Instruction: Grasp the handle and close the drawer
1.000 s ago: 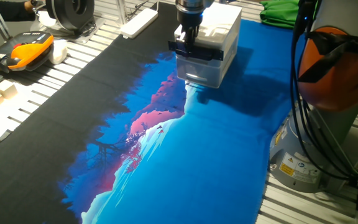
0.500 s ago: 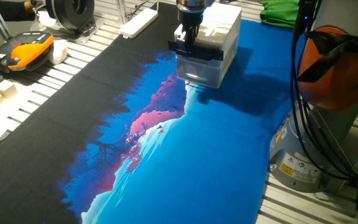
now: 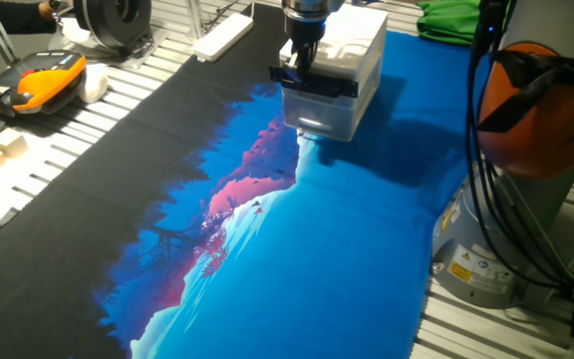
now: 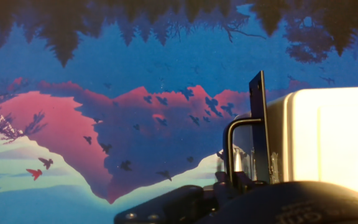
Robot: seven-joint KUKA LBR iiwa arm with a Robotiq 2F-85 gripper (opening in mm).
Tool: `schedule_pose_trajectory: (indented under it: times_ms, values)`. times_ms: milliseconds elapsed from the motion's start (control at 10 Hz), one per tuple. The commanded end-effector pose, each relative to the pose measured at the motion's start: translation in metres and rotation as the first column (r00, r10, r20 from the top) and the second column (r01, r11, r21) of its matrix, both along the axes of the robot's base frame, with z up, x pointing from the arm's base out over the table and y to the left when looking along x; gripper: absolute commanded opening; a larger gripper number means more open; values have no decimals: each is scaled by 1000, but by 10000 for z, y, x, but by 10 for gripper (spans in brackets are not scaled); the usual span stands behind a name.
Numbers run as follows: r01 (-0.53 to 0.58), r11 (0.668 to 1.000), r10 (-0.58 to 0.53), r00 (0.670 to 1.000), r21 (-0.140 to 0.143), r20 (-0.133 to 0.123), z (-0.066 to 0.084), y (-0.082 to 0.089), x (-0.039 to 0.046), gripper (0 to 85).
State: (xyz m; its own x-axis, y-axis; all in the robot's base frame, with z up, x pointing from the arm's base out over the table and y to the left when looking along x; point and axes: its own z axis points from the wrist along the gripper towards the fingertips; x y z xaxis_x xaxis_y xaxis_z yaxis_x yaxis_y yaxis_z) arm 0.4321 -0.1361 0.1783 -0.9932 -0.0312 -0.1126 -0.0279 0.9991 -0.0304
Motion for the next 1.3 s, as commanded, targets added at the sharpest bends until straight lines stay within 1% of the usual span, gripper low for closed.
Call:
schedule_pose_trajectory:
  times_ms: [0,200,300,900,1200]
  values:
    - [0,1000,0,1000,-2,0,2,-1,0,170]
    - [1,1000,-1,1000,-8,0,0,-2,-2,170]
    - [4,1000,-4,1000,-11,2,-2,-2,-3,340]
    - [5,1000,-5,1000,-14,6,1,-3,-3,340]
    - [4,1000,-4,1000,-11,8,1,-2,-2,340]
